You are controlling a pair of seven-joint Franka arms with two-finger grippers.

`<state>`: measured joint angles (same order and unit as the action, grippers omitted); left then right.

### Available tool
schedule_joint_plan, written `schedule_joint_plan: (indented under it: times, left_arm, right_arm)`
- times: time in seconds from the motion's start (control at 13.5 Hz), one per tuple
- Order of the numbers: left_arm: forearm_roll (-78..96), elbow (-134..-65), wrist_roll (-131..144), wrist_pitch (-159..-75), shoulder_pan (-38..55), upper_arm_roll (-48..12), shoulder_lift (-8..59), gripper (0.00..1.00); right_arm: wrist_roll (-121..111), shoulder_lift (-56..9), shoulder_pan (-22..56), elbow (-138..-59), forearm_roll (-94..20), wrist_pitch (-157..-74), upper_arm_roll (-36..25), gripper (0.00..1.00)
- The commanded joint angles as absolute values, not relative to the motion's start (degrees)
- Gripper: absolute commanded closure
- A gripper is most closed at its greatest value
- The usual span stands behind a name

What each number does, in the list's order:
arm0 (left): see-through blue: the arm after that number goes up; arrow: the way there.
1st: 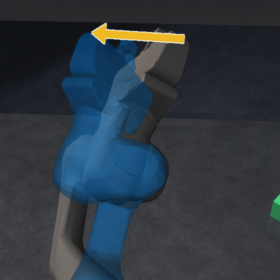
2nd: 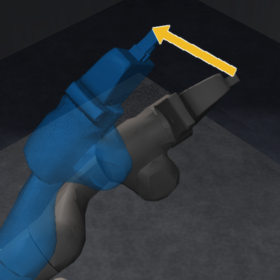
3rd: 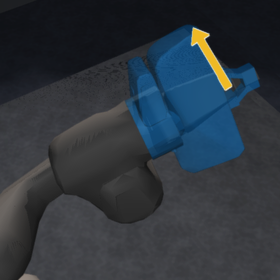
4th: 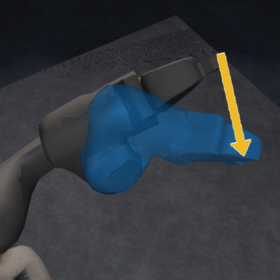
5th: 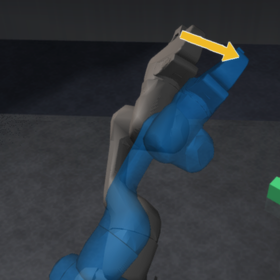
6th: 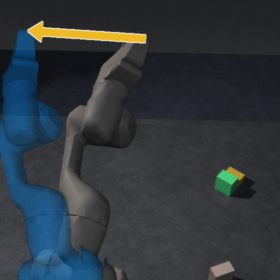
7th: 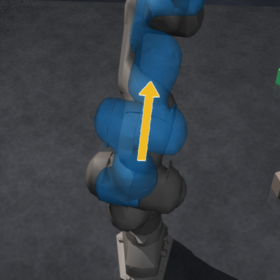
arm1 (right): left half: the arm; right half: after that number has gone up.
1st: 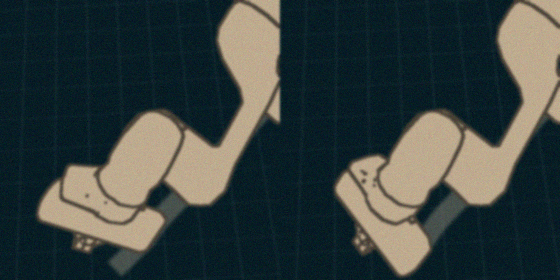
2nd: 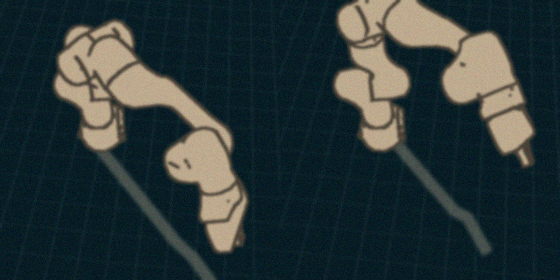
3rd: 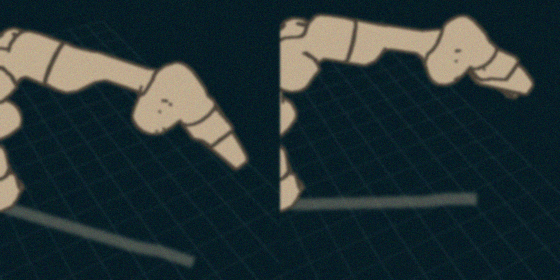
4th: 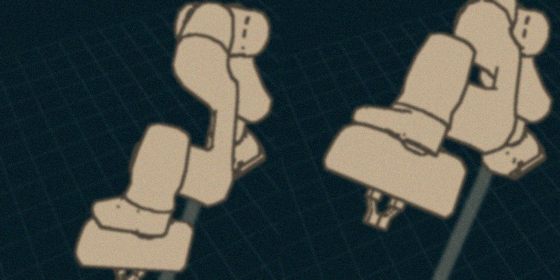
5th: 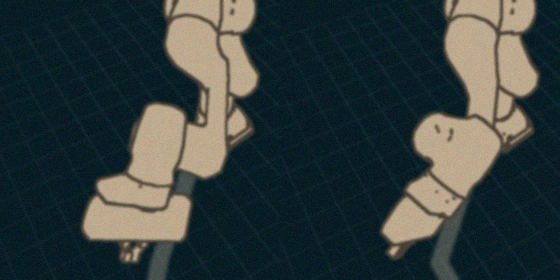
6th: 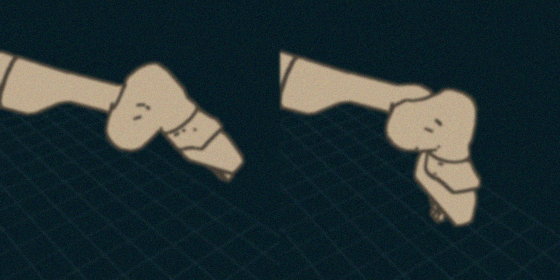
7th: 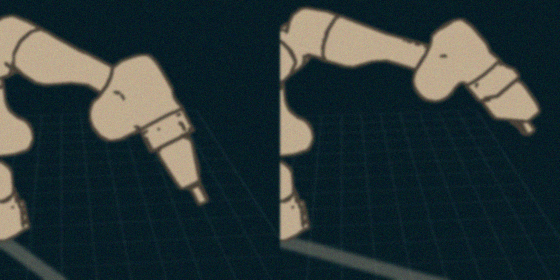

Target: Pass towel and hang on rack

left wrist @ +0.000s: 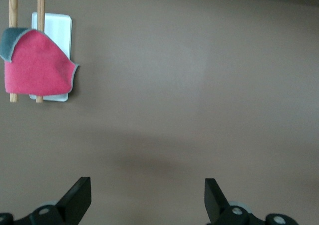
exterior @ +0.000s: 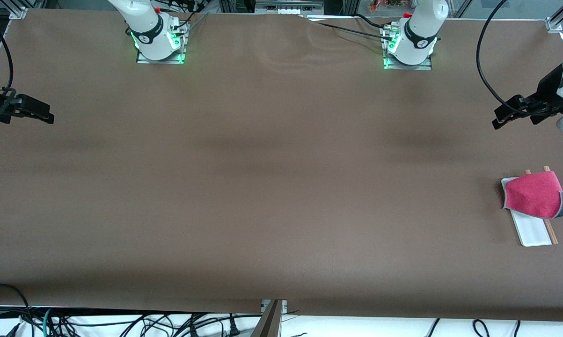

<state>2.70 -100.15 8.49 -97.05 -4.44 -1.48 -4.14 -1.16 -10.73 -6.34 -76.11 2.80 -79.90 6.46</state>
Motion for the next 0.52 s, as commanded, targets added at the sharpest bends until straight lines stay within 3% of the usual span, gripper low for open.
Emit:
schedule_joint_plan:
  times: [0.0, 0.3, 0.44]
  left_arm:
    - [7.4, -102.6, 7.3, -93.9, -8.6, -1.8, -8.5, 0.0]
    - [7.0, -102.8, 7.6, -91.6, -9.1, -2.5, -9.7, 0.0]
    - [4.8, -97.7, 8.3, -89.1, -6.9, -2.7, -5.6, 0.0]
  right_arm:
    - [-2.3, -10.8, -6.3, -75.4, 3.3, -80.0, 6.5, 0.0]
    - [-2.4, -10.8, -6.3, -75.4, 3.4, -80.0, 6.5, 0.0]
    - [-2.4, -10.8, -6.3, -75.4, 3.3, -80.0, 6.5, 0.0]
